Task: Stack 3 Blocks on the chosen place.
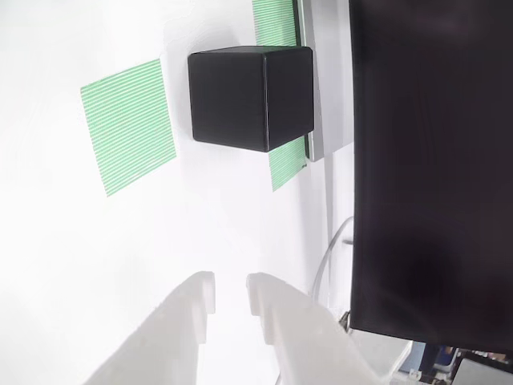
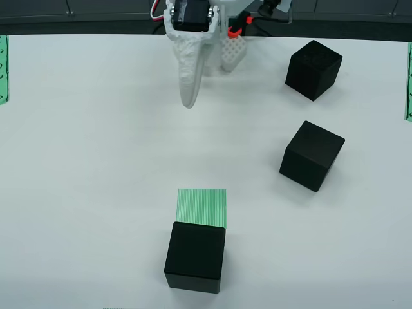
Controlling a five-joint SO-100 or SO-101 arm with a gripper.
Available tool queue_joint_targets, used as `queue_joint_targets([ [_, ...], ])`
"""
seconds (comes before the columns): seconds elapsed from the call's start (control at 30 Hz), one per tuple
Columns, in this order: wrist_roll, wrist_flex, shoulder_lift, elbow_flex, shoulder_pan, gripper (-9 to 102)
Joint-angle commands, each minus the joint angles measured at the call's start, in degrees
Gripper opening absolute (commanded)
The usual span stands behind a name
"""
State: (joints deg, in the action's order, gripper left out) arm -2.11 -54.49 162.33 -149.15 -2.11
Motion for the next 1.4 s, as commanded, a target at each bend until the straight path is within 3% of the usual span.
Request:
queue_joint_targets([
  [0.0, -0.44, -1.14, -5.27, 6.68, -1.41, 0],
  [0.33, 0.35, -9.4, -25.05, 24.61, -4.22, 0],
  [0.7, -3.69, -17.58, -61.52, 55.37, -5.1, 0],
  [1.0, -8.53, -23.03, -79.01, 76.64, -3.6, 15],
  [1.37, -6.86, -21.71, -85.69, 79.89, 2.29, 25],
])
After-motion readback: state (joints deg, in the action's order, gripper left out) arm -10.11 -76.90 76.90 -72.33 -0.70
